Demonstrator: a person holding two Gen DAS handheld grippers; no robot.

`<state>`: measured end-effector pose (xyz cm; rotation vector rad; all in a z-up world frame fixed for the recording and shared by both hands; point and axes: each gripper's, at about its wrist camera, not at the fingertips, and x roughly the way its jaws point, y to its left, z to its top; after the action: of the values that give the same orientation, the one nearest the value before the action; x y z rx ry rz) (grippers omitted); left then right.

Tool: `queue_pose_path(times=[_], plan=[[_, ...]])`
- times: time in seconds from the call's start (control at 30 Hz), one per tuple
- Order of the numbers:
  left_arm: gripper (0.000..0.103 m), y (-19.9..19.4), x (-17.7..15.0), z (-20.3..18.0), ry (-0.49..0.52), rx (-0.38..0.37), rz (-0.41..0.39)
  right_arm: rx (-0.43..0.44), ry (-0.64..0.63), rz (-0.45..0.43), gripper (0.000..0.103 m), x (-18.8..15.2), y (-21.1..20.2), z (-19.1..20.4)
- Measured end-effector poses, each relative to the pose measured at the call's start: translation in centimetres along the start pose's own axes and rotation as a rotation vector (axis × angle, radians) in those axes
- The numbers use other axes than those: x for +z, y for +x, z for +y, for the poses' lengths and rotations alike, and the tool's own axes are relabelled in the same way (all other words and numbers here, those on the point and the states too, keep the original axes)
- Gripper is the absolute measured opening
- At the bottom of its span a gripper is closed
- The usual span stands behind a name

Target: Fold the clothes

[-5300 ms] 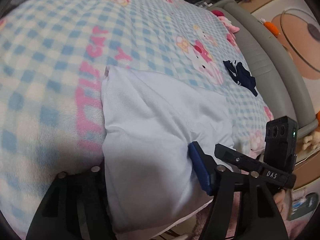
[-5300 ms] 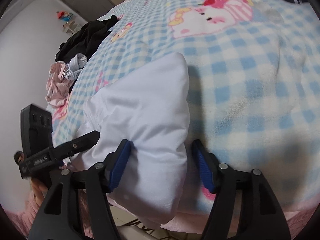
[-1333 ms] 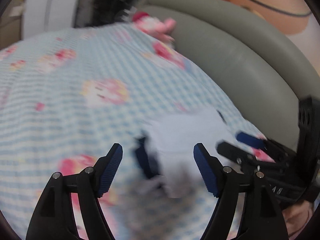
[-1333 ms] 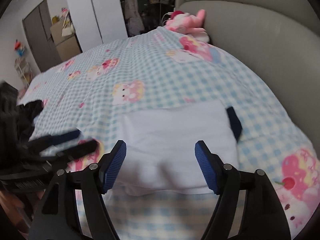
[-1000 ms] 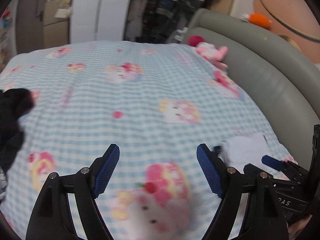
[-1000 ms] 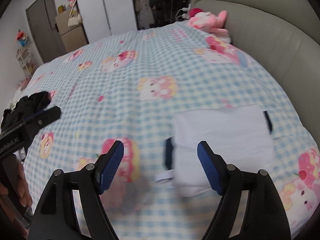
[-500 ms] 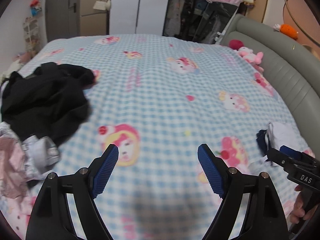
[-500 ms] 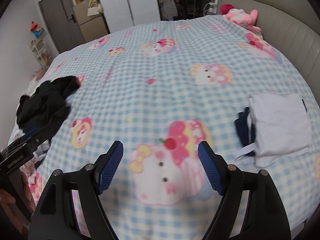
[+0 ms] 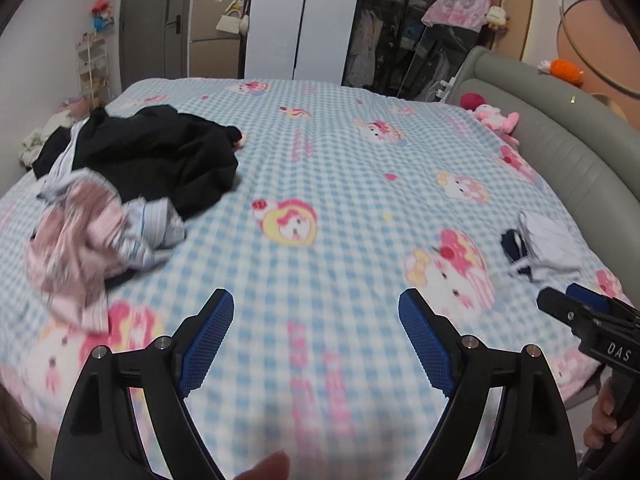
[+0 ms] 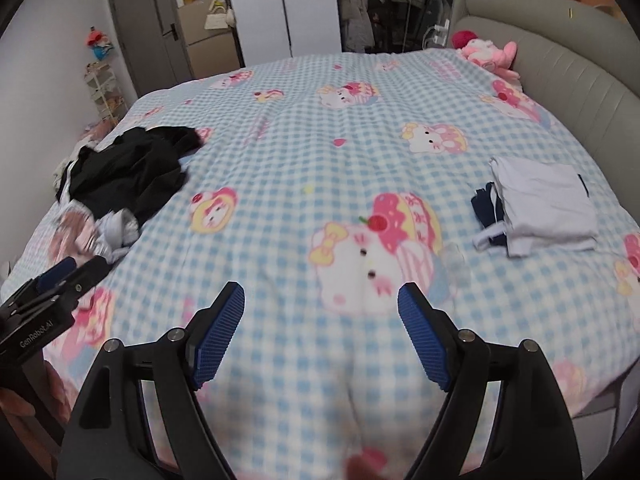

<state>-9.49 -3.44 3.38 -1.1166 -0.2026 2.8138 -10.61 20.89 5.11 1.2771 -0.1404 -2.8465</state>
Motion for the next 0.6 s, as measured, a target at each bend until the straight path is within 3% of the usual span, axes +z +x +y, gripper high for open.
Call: queue_pose_path(times=[0.2, 0.33, 0.43, 0.6], plan=[[0.087, -3.9, -5.0, -0.1, -0.032, 0.024, -0.001, -0.019, -0.019, -0.035, 0.082, -4.7, -3.5, 1.2], [0.087, -5.6, -7.5, -0.5, -0.023, 0.046, -0.005, 0.002, -0.011, -0.012, 0.082, -7.5, -4.4, 1.5], [0.087, -6.6, -8.9, -0.7, -0.017, 0.073, -0.025, 0.042, -0.003, 0.021, 0.089, -9.5, -4.2, 1.6], [0.087, -6.0, -10.4, -0.8, -0.011, 0.073, 0.021, 0.044, -0.009, 0.081, 0.089, -12.0, -2.8, 1.8]])
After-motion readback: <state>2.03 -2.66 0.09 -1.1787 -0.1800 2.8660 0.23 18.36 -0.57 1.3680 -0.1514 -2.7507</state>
